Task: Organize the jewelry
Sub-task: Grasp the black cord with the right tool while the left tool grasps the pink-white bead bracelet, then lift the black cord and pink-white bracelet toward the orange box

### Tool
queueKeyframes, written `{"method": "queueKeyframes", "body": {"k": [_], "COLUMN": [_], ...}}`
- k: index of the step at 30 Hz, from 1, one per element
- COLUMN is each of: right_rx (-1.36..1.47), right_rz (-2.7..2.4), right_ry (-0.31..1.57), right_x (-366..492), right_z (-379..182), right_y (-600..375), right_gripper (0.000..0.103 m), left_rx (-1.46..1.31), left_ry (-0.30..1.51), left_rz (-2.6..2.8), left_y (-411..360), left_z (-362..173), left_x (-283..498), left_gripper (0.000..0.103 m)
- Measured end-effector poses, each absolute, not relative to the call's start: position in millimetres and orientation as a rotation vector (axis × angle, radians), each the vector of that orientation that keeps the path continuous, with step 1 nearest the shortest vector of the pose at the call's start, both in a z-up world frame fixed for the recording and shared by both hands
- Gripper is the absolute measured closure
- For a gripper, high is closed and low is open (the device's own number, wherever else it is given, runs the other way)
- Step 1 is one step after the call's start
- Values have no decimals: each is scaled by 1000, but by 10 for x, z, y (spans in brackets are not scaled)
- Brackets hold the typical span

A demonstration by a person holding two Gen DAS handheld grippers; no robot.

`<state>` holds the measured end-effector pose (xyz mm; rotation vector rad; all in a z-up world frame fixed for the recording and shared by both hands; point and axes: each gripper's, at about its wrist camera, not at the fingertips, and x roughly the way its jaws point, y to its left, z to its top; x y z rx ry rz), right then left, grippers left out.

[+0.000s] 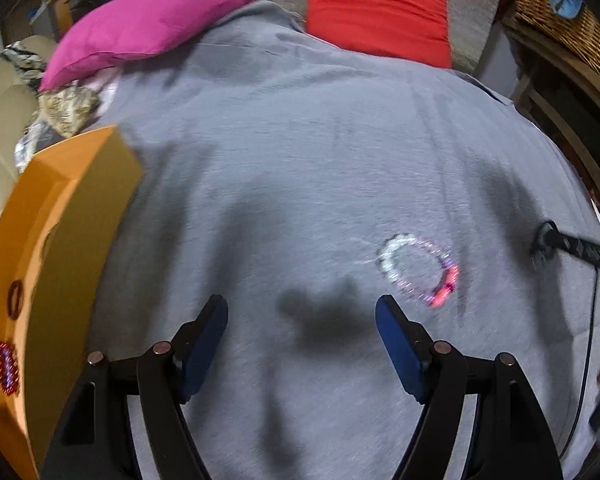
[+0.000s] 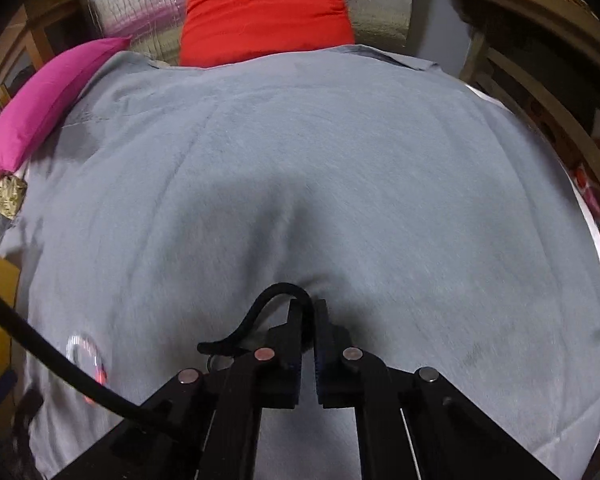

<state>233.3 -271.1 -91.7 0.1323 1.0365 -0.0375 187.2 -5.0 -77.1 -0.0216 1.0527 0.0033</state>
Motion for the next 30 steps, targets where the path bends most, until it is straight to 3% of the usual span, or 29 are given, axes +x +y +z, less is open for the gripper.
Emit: {"method": "queueKeyframes", "body": {"k": [7, 10, 11, 12, 30], "right_rx": [191, 198, 200, 200, 281], "right_rz": [-2, 13, 19, 23, 80], "right_ry": [996, 982, 978, 975, 942], "right_x": [1872, 1727, 1686, 1674, 1017], "right_z": [-867, -832, -817, -808, -722], "right_y": [-2897, -2910, -2906, -2900, -2711], "right_gripper": [98, 98, 98, 98, 98], "left_rx": [-15, -33, -26, -19, -79], "left_ry": [1095, 1102, 1091, 1094, 1050], "left_rz": [-13, -13, -10, -11, -115], "left_y": [-372, -397, -407, -412, -80], "left_z": [-903, -985, -961, -941, -690], "left_x": [2174, 2231, 2218, 2213, 1351], "left_gripper": [27, 52, 88, 94, 96]}}
